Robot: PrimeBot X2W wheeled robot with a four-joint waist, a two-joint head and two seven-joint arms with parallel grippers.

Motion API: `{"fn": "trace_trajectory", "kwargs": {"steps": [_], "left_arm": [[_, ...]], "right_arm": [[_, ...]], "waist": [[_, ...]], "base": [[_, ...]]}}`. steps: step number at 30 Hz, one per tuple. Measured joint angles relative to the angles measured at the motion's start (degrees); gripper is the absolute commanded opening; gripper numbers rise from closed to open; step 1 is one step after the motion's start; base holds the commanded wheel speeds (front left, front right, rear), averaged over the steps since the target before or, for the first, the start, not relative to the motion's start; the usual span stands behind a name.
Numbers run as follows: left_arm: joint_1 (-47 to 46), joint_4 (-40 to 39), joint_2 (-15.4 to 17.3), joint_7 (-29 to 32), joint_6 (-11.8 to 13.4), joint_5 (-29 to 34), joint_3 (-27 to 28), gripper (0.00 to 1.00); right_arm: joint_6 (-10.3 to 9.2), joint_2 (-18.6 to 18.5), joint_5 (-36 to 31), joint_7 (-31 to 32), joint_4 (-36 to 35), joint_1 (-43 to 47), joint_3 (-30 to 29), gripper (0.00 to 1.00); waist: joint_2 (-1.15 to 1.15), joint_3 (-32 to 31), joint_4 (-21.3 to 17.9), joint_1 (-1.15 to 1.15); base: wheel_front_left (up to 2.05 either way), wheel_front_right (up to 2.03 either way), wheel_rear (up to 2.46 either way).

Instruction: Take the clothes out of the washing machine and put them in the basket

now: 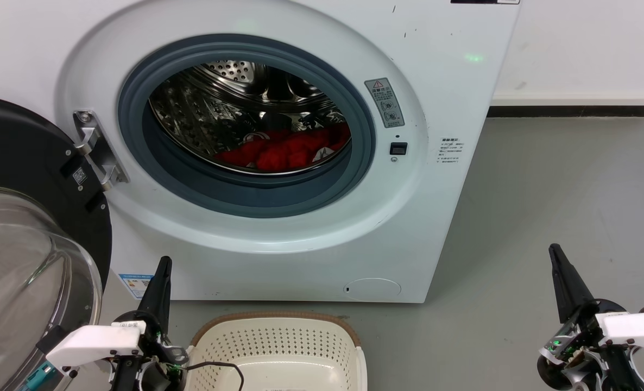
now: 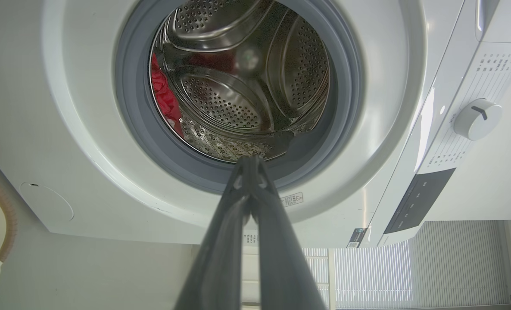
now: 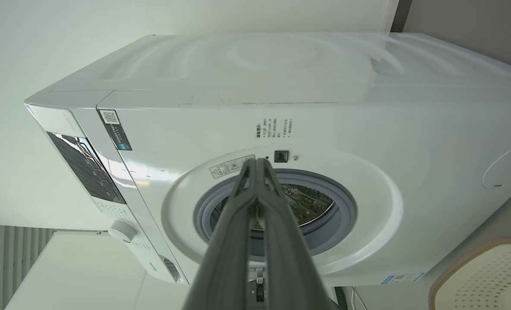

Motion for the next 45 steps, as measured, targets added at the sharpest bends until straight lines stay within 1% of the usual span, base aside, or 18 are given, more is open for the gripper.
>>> {"fn": "trace_trajectory", "kwargs": {"steps": [10, 11, 14, 21, 29, 30, 42, 45], "left_arm": [[0.01, 0.05, 0.0, 0.0, 0.01, 0.01, 0.0, 0.0], [0.01, 0.05, 0.0, 0.0, 0.01, 0.01, 0.0, 1.0], [1.63, 1.77, -0.21, -0.24, 0.02, 0.02, -0.43, 1.0], [1.76, 1.15, -0.24, -2.24, 0.02, 0.99, -2.58, 1.0], [1.75, -0.34, -0.23, -4.04, 0.02, 5.34, -3.61, 1.0], [1.75, -0.75, -0.23, -4.6, 0.02, 7.54, -4.0, 1.0], [1.36, -2.79, -0.22, -7.37, 0.03, 24.01, -4.88, 1.0], [1.3, -3.41, -0.21, -8.03, 0.36, 27.95, -5.36, 1.0]], "right_arm": [[0.0, 0.0, 0.0, 0.0, 0.04, 0.01, 0.0, 0.0], [0.0, 0.0, 0.0, 0.0, 0.04, 0.01, 0.0, 1.0], [0.0, 0.08, 0.02, -0.21, 1.46, 1.71, 0.09, 1.0], [-0.01, 0.18, -0.54, -2.2, -0.19, 2.64, 0.33, 1.0], [-0.01, 0.23, -5.02, -4.07, -2.33, 3.77, 0.69, 1.0], [-0.01, 0.24, -7.15, -4.56, -2.92, 3.92, 0.87, 1.0], [-0.01, 0.27, -26.03, -7.38, -6.72, 5.23, 1.24, 1.0], [-0.01, 0.27, -30.72, -8.04, -7.71, 5.44, 1.29, 1.0]], "waist": [[0.0, 0.0, 0.0, 0.0], [0.0, 0.0, 0.0, 0.0], [0.0, 0.01, -0.02, 0.0], [0.0, 0.03, -0.07, 0.0], [0.0, 0.05, 0.0, 0.0], [0.0, 0.05, 0.03, 0.0], [0.0, 0.02, 0.16, 0.0], [0.0, 0.02, 0.23, 0.01]], "base": [[0.0, 0.0, 0.0], [0.0, 0.0, 0.0], [0.0, 0.0, 0.0], [0.0, 0.0, 0.0], [0.0, 0.0, 0.0], [0.0, 0.0, 0.0], [0.0, 0.0, 0.0], [0.0, 0.0, 0.0]]}}
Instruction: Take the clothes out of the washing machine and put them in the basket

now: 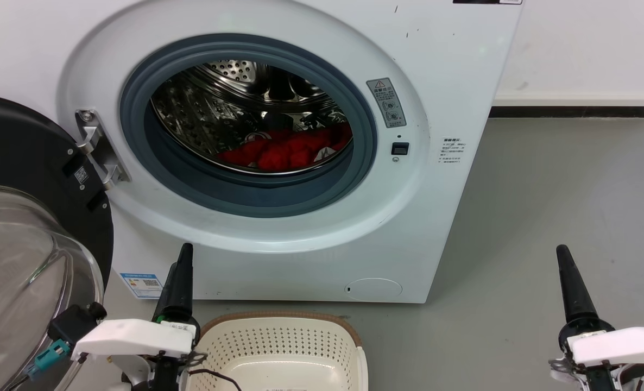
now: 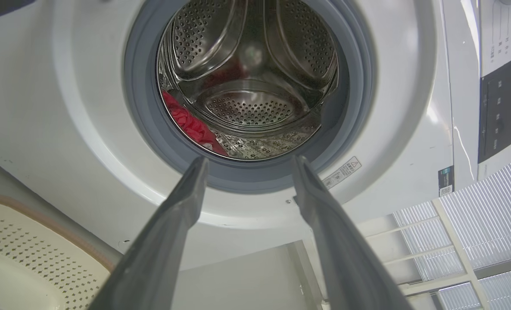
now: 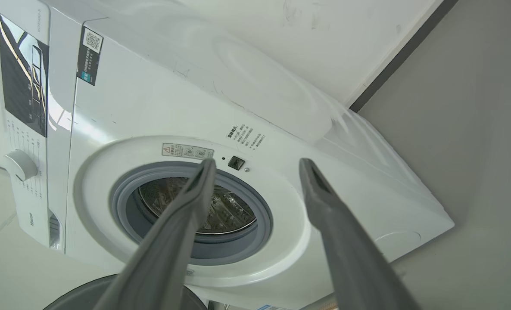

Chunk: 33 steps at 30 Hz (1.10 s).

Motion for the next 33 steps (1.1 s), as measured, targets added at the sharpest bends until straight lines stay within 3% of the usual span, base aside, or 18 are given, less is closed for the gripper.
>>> {"fn": "trace_trajectory", "kwargs": {"steps": [13, 33], "left_arm": [[-0.47, -1.27, 0.03, -2.63, 0.67, 13.19, -1.7, 1.0], [-1.34, -1.45, 0.08, -5.98, 1.62, 29.2, -3.71, 1.0]], "right_arm": [[0.0, 0.0, -15.82, -2.58, -2.66, 1.41, 0.31, 1.0], [0.01, -0.01, -33.54, -5.58, -3.13, 2.33, 0.47, 1.0]], "waist": [[0.0, 0.09, 0.08, 0.0], [0.0, 0.27, 0.28, 0.0]], "base": [[0.0, 0.0, 0.0], [0.0, 0.0, 0.0]]}}
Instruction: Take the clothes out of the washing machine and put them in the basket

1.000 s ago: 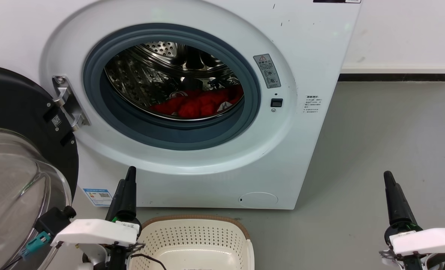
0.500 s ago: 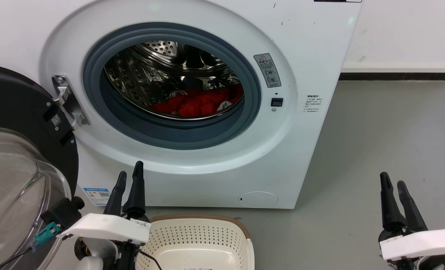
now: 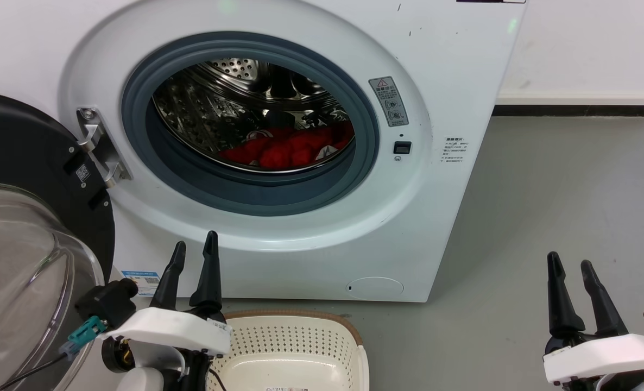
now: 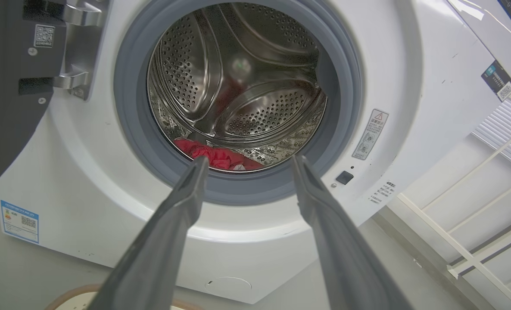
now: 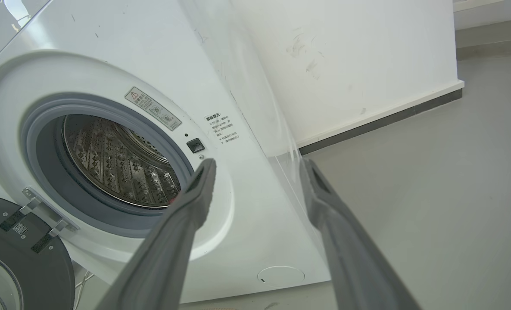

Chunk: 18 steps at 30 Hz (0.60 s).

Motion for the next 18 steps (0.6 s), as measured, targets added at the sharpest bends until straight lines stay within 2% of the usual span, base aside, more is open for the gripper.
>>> {"fn": "trace_trajectory", "kwargs": {"steps": [18], "left_arm": [[-0.29, -0.45, 0.02, -2.61, 0.51, 10.67, -1.89, 1.0]], "right_arm": [[0.0, 0.0, -11.9, -0.77, -0.87, 0.86, -0.49, 1.0]], "waist": [[0.0, 0.1, 0.56, 0.0]], "base": [[0.0, 0.0, 0.0]]}}
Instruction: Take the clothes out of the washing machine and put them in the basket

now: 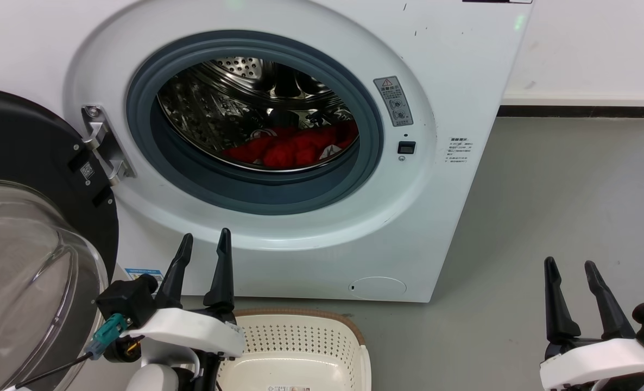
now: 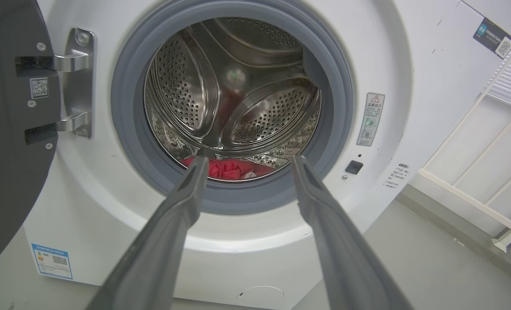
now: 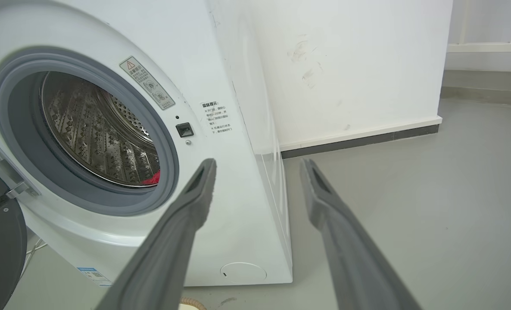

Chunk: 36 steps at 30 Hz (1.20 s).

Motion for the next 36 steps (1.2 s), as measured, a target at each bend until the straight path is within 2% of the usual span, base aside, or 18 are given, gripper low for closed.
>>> {"fn": "trace_trajectory", "kwargs": {"steps": [36], "left_arm": [[-0.65, 1.64, 0.07, -4.27, 2.21, 15.95, -2.02, 1.0]], "right_arm": [[0.01, -0.03, -15.0, -1.43, -0.87, 1.46, 0.31, 1.0]], "waist": [[0.0, 0.18, 0.38, 0.0]], "base": [[0.0, 0.0, 0.0]]}}
